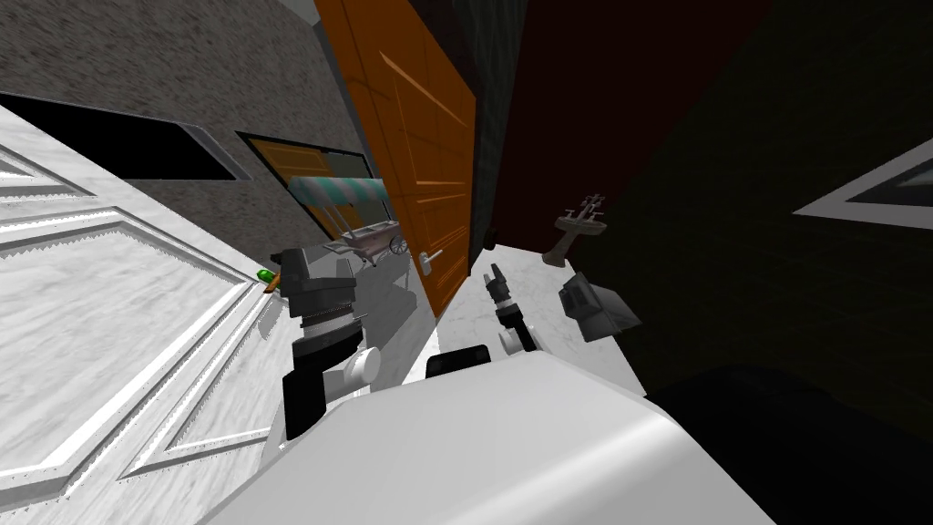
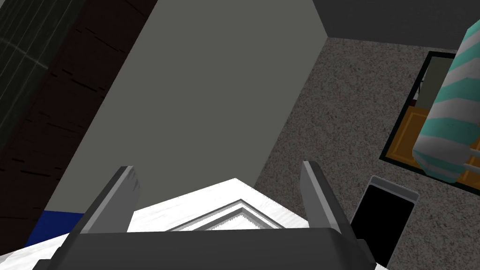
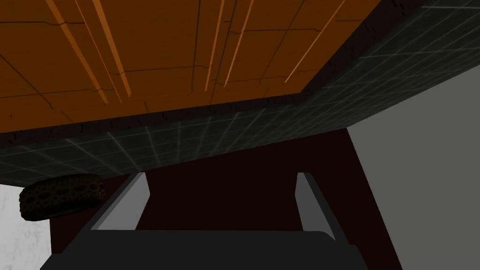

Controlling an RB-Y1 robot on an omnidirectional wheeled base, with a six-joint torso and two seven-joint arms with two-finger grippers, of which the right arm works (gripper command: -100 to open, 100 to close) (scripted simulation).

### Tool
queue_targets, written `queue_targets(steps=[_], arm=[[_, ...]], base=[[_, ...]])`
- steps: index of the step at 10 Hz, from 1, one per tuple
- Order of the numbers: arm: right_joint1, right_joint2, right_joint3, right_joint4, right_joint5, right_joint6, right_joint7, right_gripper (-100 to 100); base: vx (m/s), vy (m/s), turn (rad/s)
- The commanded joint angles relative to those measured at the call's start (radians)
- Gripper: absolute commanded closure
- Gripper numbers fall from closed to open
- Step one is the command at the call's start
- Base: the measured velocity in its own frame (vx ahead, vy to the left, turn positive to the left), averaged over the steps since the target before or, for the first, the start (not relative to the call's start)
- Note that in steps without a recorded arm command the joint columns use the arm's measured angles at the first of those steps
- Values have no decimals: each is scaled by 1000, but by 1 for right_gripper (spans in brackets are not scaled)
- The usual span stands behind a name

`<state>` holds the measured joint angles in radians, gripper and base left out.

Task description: Push the door open

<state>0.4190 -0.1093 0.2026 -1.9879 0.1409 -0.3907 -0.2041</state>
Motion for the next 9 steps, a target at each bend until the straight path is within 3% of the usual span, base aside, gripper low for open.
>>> queue_targets(steps=[1,9], arm=[[-9,-15,40,24,28,6,-26,-100],[-77,-68,202,160,149,26,-140,-100]], base=[[164,-74,108],[132,-77,100]])
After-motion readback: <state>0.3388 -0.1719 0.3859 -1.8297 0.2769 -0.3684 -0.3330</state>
